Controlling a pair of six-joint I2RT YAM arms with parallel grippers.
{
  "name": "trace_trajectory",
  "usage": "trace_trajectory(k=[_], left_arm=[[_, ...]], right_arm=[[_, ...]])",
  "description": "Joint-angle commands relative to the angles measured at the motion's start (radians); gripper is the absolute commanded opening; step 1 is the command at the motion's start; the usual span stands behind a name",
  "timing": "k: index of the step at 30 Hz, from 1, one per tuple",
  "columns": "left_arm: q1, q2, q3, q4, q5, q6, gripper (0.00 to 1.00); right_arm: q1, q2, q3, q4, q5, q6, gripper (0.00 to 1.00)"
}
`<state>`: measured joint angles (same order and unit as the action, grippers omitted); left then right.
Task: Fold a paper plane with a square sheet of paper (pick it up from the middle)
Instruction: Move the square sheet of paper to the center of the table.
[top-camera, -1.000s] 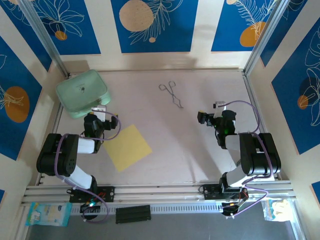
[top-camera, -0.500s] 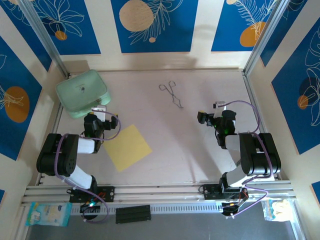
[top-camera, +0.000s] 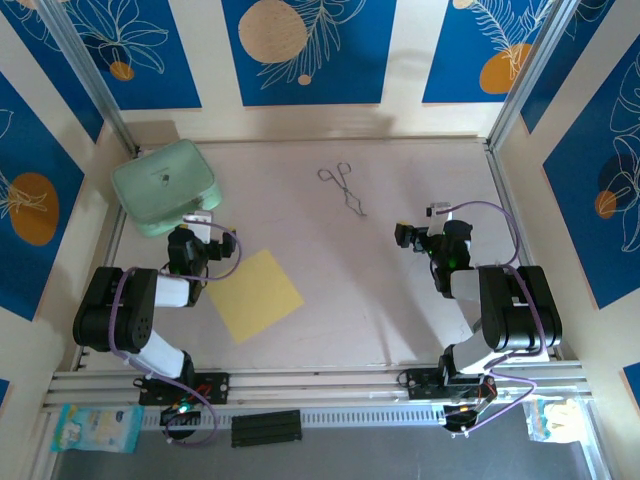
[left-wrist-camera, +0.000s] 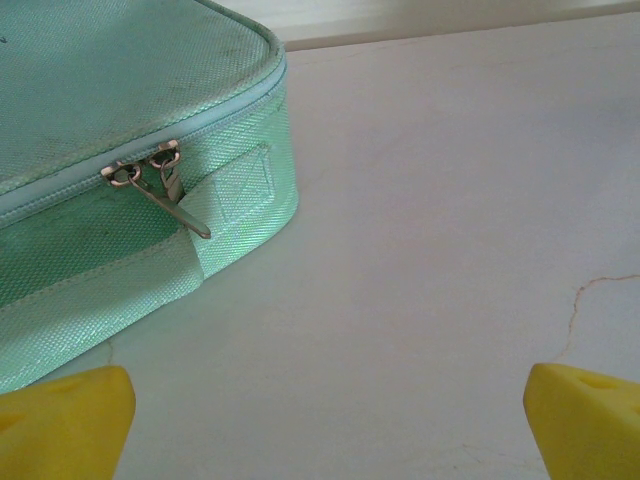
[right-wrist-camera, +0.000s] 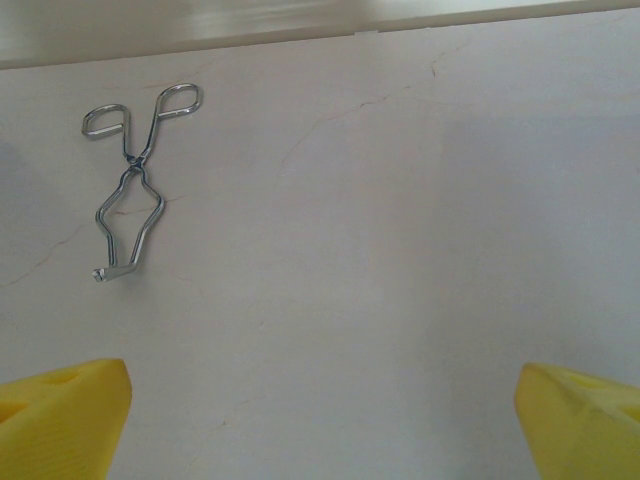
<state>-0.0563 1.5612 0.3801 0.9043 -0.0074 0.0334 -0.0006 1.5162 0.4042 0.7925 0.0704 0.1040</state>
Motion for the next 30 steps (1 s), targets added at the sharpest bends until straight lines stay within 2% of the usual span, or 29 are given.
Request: trace_trajectory(k=[1,11,14,16,20,23,26,28,30], left_arm=[[0.007,0.004,0.005,0.017,0.017,0.010,0.99],[0.006,0.000,-0.008,0.037,0.022,0.013,0.99],[0.006,-0.020,-0.029,0.066,0.000,0.001,0.99],[0.006,-0.064,-0.023,0.020,-0.013,-0.001,0.99],[0.006,-0.181,0.026,-0.166,-0.049,-0.010,0.99],[0.006,-0.273,0.071,-0.297,-0.086,-0.044,0.99],[0.005,-0.371,0.158,-0.495,-0.098,-0.106,0.99],[0.003,-0.432,0.213,-0.633,-0.115,-0.162,0.99],[0.003,-0.480,0.267,-0.765,-0.157,-0.234,1.00]], right_arm=[[-0.006,0.007,0.018,0.002,-0.017,-0.004,0.99],[-0.004,0.001,0.012,0.012,-0.019,-0.009,0.99],[0.019,-0.045,0.015,-0.030,-0.010,-0.036,0.99],[0.048,-0.091,0.033,-0.098,0.022,-0.060,0.99],[0.106,-0.186,0.093,-0.267,0.171,-0.044,0.99],[0.132,-0.229,0.201,-0.500,0.285,0.062,0.99],[0.157,-0.231,0.357,-0.792,0.321,0.223,0.99],[0.177,-0.212,0.456,-0.950,0.281,0.281,0.99],[0.213,-0.184,0.539,-1.058,0.292,0.322,0.99]])
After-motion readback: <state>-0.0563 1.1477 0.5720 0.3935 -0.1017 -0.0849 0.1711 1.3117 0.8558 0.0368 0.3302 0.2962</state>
